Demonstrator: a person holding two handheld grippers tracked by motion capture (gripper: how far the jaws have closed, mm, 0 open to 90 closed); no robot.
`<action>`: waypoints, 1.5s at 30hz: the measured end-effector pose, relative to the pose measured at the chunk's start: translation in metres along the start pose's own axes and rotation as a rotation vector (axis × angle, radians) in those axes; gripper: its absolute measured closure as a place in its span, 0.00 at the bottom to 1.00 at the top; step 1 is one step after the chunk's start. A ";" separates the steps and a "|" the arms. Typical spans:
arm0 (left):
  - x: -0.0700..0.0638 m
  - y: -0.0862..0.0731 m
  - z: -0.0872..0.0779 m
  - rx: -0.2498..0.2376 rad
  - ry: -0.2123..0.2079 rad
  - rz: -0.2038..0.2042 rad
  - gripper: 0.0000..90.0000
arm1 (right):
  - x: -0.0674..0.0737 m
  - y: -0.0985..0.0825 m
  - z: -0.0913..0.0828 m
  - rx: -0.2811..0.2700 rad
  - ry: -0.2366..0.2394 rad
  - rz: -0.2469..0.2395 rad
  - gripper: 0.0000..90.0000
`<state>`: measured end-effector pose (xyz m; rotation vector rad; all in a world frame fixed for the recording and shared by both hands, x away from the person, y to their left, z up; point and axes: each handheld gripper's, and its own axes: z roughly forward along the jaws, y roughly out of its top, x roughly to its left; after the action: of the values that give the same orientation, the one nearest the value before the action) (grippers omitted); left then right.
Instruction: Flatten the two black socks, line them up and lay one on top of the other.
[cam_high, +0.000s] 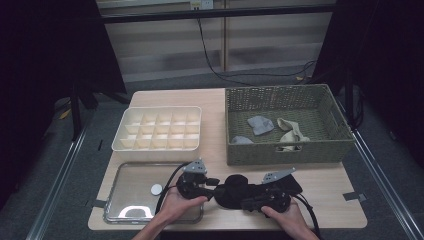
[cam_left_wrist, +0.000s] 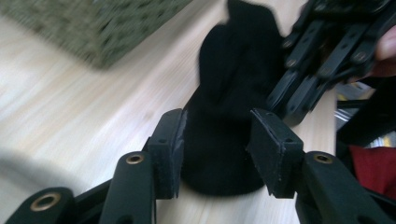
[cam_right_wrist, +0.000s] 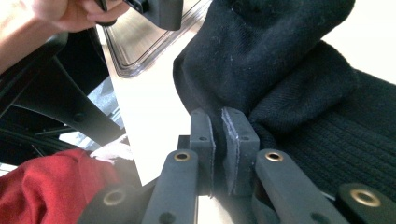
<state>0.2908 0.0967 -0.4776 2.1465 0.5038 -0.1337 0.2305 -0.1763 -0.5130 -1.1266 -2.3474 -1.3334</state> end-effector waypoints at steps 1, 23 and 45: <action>0.001 0.004 0.002 0.001 0.006 0.004 0.58 | 0.000 0.001 -0.001 0.002 -0.008 -0.012 0.91; 0.002 0.009 0.003 -0.008 -0.054 0.011 0.96 | 0.002 0.005 -0.028 -0.078 -0.018 -0.020 0.80; 0.007 -0.021 -0.026 0.034 -0.009 -0.028 0.97 | -0.039 -0.004 -0.080 -0.143 -0.241 0.043 0.80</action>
<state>0.2869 0.1301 -0.4801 2.1715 0.5294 -0.1687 0.2398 -0.2619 -0.4904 -1.4458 -2.4050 -1.4417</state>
